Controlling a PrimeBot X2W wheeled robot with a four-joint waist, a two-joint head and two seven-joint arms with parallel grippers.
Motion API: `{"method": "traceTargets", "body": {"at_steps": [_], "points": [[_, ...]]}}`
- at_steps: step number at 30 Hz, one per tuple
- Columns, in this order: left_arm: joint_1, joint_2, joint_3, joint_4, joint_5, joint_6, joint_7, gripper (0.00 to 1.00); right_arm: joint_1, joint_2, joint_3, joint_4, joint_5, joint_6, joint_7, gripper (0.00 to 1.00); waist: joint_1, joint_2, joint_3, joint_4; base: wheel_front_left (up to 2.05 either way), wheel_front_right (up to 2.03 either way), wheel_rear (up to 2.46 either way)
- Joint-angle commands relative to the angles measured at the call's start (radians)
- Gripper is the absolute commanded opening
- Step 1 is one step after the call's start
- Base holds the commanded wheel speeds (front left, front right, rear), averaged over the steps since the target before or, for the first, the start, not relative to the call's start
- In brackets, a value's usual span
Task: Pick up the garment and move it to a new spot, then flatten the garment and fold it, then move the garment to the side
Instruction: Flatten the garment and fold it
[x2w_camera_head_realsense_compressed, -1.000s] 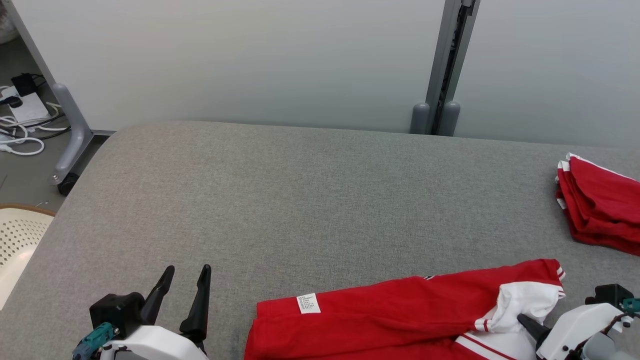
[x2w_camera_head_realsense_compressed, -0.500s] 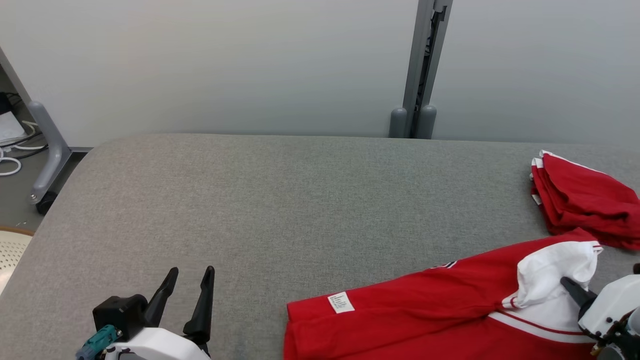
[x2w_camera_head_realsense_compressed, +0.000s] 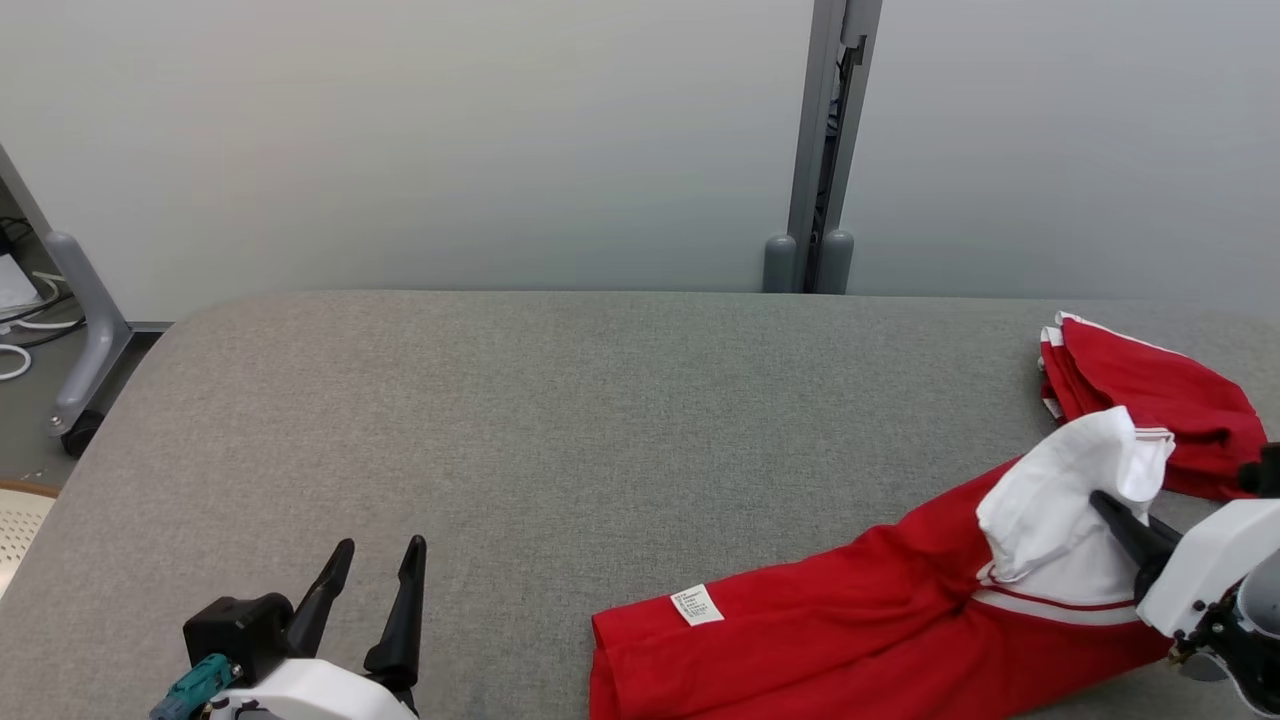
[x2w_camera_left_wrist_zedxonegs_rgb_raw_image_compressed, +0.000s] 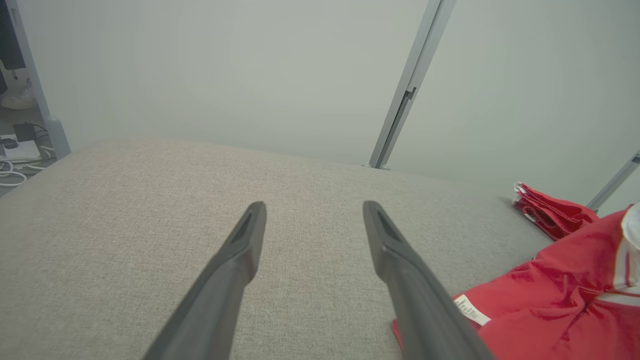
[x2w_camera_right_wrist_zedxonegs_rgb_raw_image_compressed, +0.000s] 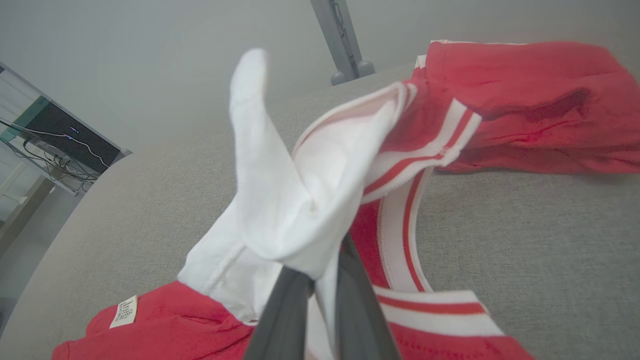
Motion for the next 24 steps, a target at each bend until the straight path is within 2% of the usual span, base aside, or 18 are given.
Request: {"method": "traceTargets", "body": {"at_steps": [1,6,12,18,24], "points": [[0.019,-0.001,0.007,0.002,0.006,-0.004,-0.004,1.00,-0.002,-0.002,0.006,-0.017,-0.009,0.000,-0.007,0.00,0.0000,0.0000,-0.004,0.006,0.00,0.00,0.00],[0.025,-0.003,0.015,0.003,0.011,-0.008,-0.004,1.00,0.016,0.010,0.025,-0.127,-0.035,0.000,0.004,0.00,0.0000,0.0000,-0.011,0.034,0.00,0.00,0.00],[0.034,-0.006,0.013,0.006,0.015,-0.008,-0.003,1.00,0.016,0.047,0.061,-0.204,-0.087,0.000,0.047,0.00,0.0000,0.0000,-0.014,0.077,0.00,0.00,0.00],[0.027,-0.007,0.008,0.009,0.013,-0.012,0.004,1.00,0.002,0.124,0.089,-0.145,-0.151,0.000,0.119,0.00,0.0000,0.0000,-0.014,0.127,0.00,0.00,0.00],[0.025,-0.006,0.007,0.015,0.008,-0.017,0.009,1.00,-0.007,0.216,0.067,-0.055,-0.180,0.000,0.149,0.00,0.0000,0.0000,-0.011,0.175,0.00,0.00,0.00]]}}
